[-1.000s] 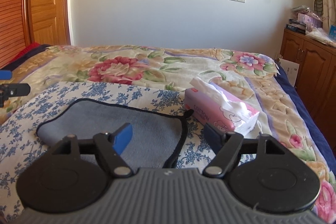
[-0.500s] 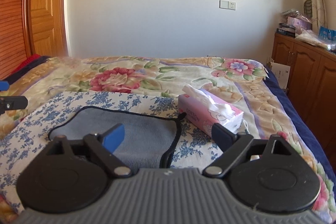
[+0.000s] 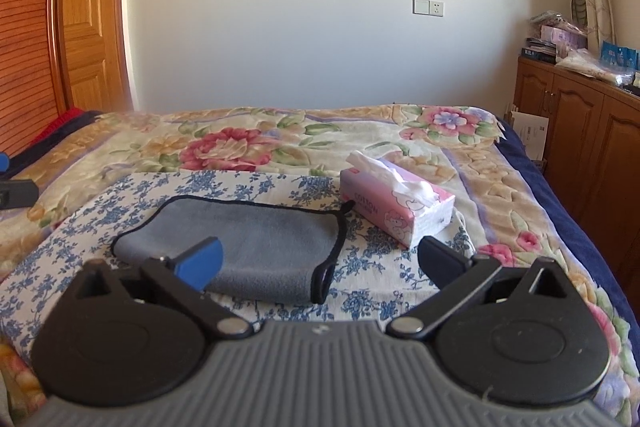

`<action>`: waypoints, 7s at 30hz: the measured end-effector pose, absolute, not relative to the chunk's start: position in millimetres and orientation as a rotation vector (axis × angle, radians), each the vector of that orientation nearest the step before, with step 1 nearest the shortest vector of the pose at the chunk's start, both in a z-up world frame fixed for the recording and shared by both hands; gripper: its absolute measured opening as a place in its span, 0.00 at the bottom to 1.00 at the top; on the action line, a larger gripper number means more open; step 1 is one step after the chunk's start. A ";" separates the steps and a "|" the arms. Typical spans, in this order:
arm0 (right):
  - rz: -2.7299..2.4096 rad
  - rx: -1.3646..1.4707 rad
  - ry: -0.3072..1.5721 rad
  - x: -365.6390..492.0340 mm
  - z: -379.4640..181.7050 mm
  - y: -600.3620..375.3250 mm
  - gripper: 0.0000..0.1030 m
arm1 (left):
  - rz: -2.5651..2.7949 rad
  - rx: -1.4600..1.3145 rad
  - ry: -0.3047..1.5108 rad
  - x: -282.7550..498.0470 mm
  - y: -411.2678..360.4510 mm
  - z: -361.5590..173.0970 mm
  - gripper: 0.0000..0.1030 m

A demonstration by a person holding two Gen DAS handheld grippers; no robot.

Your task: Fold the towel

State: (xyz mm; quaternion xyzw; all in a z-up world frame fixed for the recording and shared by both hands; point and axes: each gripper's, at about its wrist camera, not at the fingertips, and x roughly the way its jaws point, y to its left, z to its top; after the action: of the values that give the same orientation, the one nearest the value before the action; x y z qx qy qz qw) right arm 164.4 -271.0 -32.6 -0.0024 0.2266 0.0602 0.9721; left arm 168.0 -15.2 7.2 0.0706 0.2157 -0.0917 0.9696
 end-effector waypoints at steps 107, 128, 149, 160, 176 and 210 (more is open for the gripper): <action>0.054 -0.027 0.255 35.8 -23.3 -248.8 1.00 | -0.054 0.080 0.287 26.0 17.5 -29.0 1.00; 0.052 -0.028 0.255 34.8 -23.7 -248.0 1.00 | -0.055 0.085 0.292 27.3 17.4 -31.0 1.00; 0.052 -0.029 0.255 34.7 -24.2 -247.5 1.00 | -0.052 0.083 0.293 27.8 19.5 -31.2 1.00; 0.052 -0.029 0.255 34.8 -24.6 -247.6 1.00 | -0.052 0.082 0.293 27.8 20.2 -31.5 1.00; 0.053 -0.030 0.257 34.6 -24.7 -246.8 1.00 | -0.052 0.082 0.293 27.7 20.1 -31.3 1.00; 0.053 -0.030 0.256 34.6 -24.6 -246.4 1.00 | -0.053 0.081 0.295 27.8 20.4 -31.6 1.00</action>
State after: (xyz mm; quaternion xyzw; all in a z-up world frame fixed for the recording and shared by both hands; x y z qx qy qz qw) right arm 34.6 -246.4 -24.6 -0.0151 0.1278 0.0262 0.9913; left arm 27.8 20.4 -31.6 0.0404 0.1468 -0.0263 0.9880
